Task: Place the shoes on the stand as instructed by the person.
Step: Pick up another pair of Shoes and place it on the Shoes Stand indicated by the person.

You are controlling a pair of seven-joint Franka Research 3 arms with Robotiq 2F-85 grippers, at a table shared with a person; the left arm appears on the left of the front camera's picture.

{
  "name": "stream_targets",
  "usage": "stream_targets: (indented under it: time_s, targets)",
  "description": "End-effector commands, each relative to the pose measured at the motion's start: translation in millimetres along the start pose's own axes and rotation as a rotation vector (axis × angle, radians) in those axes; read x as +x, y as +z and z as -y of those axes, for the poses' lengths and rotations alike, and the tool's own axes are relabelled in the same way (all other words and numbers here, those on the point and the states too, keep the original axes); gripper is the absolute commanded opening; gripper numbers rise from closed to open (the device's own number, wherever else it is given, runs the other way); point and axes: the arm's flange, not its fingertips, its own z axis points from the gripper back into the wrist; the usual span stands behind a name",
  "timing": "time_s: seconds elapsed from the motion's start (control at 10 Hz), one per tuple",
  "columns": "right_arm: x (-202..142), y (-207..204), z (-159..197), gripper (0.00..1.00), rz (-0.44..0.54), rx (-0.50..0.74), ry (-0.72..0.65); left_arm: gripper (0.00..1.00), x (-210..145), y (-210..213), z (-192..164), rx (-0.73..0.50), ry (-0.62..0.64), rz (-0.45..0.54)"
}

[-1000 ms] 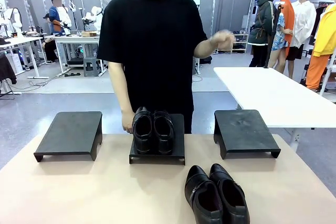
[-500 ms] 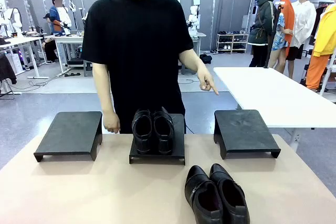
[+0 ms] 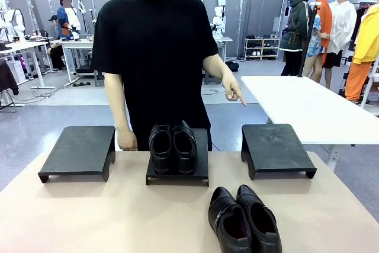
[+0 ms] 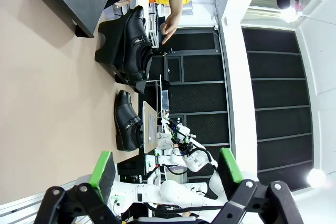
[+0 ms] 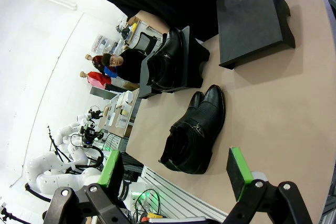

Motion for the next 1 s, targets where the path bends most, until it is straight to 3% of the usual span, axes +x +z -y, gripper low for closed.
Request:
stream_targets:
  time_s: [0.0,0.2,0.5,0.6,0.9]
  targets:
    - [0,1,-1,1.0,0.006,0.008,0.005,1.0,0,0,1,-0.014,0.003,-0.002]
    - [5,5,-19,1.0,-0.048,-0.005,0.035,1.0,0,0,1,-0.014,0.003,-0.002]
    - [23,-19,-100,1.0,-0.278,-0.079,0.176,1.0,0,0,1,-0.014,0.003,-0.002]
    - [31,-47,-132,1.0,-0.354,-0.194,0.219,1.0,0,0,1,-0.014,0.003,-0.002]
    - [31,-119,-187,1.0,-0.535,-0.299,0.26,1.0,0,0,1,-0.014,0.003,-0.002]
